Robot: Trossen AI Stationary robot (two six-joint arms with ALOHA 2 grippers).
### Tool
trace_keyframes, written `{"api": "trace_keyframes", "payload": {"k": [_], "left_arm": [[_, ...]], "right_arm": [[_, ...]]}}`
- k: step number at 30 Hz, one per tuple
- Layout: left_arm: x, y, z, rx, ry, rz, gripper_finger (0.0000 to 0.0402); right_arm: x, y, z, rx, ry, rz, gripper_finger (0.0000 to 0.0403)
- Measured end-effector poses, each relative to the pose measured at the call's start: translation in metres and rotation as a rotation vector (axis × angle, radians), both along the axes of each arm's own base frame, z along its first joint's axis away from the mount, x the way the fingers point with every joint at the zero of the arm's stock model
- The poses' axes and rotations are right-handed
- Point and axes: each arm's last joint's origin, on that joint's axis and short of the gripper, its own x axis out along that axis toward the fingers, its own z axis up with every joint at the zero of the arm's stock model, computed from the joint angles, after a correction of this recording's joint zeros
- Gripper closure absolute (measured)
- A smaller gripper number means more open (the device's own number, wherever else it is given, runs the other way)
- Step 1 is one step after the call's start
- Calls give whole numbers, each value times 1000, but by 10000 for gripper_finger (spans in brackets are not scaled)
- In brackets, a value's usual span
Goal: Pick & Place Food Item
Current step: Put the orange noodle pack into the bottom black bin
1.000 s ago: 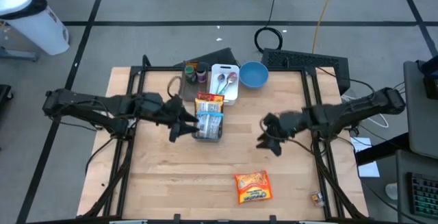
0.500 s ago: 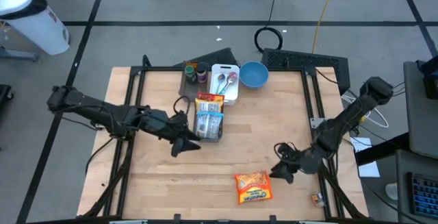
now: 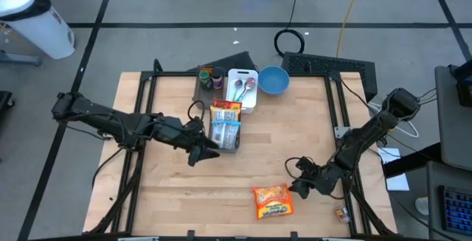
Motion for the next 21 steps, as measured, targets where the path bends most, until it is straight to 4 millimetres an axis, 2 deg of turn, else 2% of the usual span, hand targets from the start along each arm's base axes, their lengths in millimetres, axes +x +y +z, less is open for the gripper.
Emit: {"api": "trace_keyframes", "payload": {"k": [8, 17, 21], "left_arm": [[0, 0, 0, -2, 1, 0, 147], [0, 0, -1, -1, 14, -1, 147], [-1, 0, -1, -16, 18, -13, 147]], "right_arm": [[12, 9, -13, 42, 1, 89, 206], [19, 15, -30, 50, 25, 103, 207], [20, 14, -31, 46, 23, 103, 207]]}}
